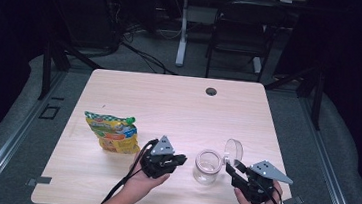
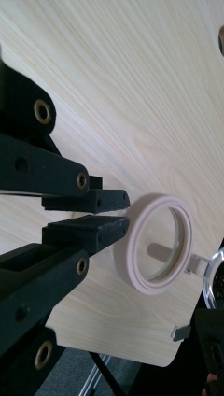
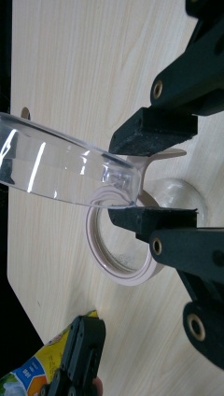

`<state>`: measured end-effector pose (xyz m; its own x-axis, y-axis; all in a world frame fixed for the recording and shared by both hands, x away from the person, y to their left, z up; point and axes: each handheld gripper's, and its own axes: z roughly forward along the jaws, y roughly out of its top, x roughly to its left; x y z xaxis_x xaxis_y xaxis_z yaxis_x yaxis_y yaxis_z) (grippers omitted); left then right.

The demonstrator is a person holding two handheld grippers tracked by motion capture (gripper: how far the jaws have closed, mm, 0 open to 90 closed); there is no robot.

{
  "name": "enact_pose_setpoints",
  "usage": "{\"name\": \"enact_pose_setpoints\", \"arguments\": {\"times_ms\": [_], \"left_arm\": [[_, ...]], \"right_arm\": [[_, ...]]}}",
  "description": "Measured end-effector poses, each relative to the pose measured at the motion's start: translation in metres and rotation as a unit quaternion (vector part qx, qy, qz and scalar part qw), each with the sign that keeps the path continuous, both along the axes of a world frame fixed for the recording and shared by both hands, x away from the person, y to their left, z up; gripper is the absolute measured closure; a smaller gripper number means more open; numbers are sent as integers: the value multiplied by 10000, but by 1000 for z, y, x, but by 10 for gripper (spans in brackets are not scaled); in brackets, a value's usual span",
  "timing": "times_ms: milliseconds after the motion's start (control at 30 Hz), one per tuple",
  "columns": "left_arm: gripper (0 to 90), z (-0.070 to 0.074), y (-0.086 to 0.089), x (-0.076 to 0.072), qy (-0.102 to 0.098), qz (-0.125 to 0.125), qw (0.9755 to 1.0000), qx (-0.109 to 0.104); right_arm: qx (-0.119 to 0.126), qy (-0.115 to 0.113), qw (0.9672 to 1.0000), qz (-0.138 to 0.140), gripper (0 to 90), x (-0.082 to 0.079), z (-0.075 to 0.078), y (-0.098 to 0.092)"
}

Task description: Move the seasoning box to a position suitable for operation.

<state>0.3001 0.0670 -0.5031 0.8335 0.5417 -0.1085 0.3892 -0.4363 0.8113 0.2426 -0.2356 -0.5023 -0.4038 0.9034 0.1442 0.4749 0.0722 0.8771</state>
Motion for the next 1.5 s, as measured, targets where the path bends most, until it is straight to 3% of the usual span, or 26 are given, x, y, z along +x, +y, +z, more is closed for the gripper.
{"name": "enact_pose_setpoints", "arguments": {"times_ms": [167, 400, 500, 700, 967, 1067, 1233, 1500], "left_arm": [[846, -6, 20, 1, 68, 215, 9997, -20], [841, -10, 39, -2, 62, 374, 9993, 25], [833, -8, 58, -8, -10, 460, 9989, 112], [821, -9, 85, -15, 37, 674, 9977, 45], [812, -11, 112, -28, -7, 913, 9958, 77], [800, -12, 119, -32, -8, 975, 9952, 92], [783, -15, 135, -41, 13, 1176, 9930, -119], [759, -17, 148, -44, -21, 1337, 9910, -105]], "right_arm": [[-173, 18, 9998, -71, 602, 4, -2, 4], [-77, 50, 9998, -163, 606, 8, -3, 6], [-20, 83, 9998, -189, 635, 10, -3, 6], [6, 94, 9995, -293, 647, 14, -3, 8], [33, 89, 9994, -323, 663, 22, -4, 10], [103, 117, 9994, -312, 686, 26, -4, 9], [241, 219, 9993, -195, 712, 30, -4, 7], [263, 249, 9993, -9, 724, 33, -3, 9]]}}
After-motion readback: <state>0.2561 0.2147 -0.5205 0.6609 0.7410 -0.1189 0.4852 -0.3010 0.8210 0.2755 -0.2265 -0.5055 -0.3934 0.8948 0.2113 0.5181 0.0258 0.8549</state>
